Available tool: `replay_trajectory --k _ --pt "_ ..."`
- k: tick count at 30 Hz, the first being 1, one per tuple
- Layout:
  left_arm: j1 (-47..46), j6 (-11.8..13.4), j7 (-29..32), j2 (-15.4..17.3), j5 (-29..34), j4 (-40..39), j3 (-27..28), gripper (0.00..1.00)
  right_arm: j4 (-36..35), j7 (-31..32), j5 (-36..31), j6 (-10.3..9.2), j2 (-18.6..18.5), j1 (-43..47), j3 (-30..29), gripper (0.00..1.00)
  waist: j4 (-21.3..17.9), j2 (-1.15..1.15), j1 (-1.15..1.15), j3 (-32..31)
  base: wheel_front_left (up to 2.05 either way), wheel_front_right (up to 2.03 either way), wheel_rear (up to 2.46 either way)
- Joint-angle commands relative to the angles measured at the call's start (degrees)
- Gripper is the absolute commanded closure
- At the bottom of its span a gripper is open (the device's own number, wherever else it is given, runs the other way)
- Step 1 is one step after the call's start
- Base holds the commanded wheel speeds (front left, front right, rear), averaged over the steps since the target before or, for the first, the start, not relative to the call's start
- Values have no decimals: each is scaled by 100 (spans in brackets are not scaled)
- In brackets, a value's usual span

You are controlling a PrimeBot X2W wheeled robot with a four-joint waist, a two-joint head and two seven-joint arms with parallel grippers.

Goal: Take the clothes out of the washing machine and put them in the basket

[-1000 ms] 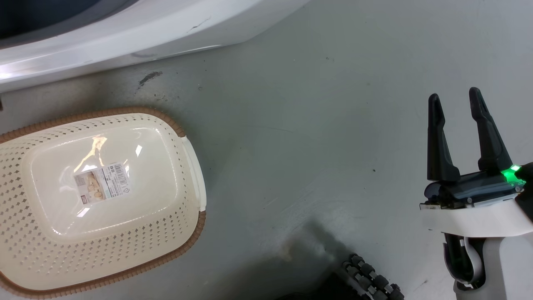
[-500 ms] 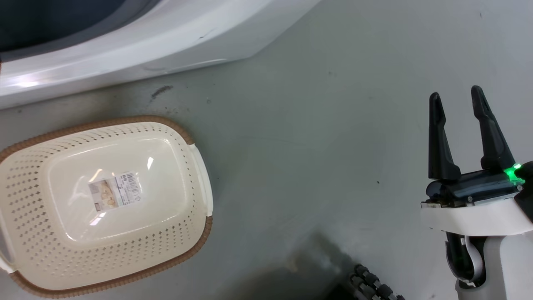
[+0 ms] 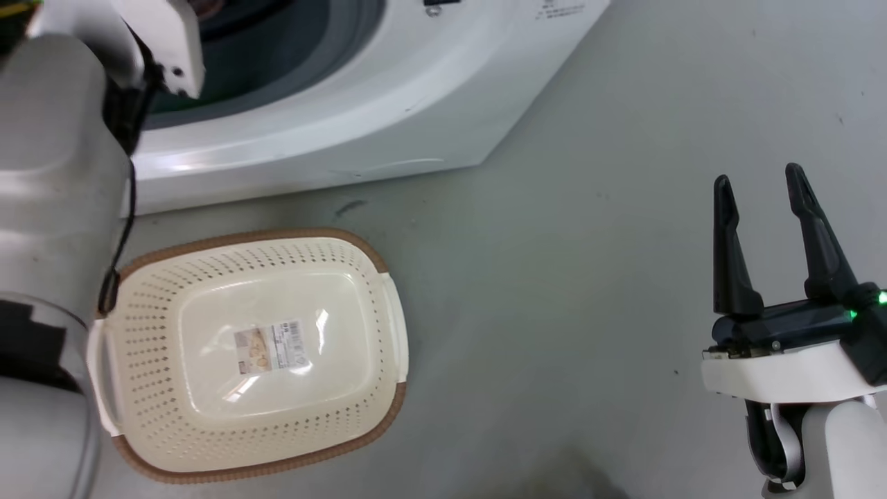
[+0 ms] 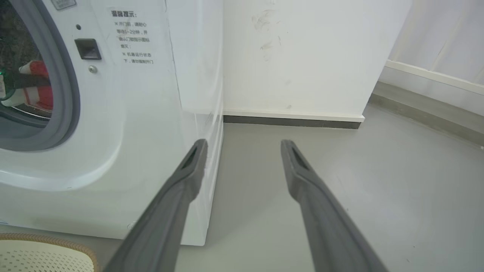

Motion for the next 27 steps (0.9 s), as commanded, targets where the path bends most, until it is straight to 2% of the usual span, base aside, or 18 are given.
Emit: replay_trajectory --k 1,6,12,17,24,27 --pt "185 2 -153 -67 -58 -38 -40 100 26 -14 -48 -4 6 87 -18 0 235 0 0 -288 0 0 0" --pt "732 11 -775 -219 -106 -152 -103 100 73 -14 -200 -4 4 244 -51 0 469 0 0 -670 0 0 0" --pt "1319 185 -1066 -389 -46 -491 -160 100 138 -14 -308 -4 5 445 -83 0 700 0 0 -1119 0 0 0" --pt "1910 423 -1117 -420 -19 -1215 -50 100 186 -14 -377 -4 5 633 -67 0 868 0 0 -1498 0 0 0" --pt "2918 842 -1124 -190 152 -2732 180 100 214 -14 -453 -4 5 928 -90 0 1103 0 0 -1981 0 0 0" --pt "3175 933 -1124 -119 167 -3135 230 100 225 -14 -480 -4 5 1001 -94 0 1172 0 0 -2101 0 0 0"
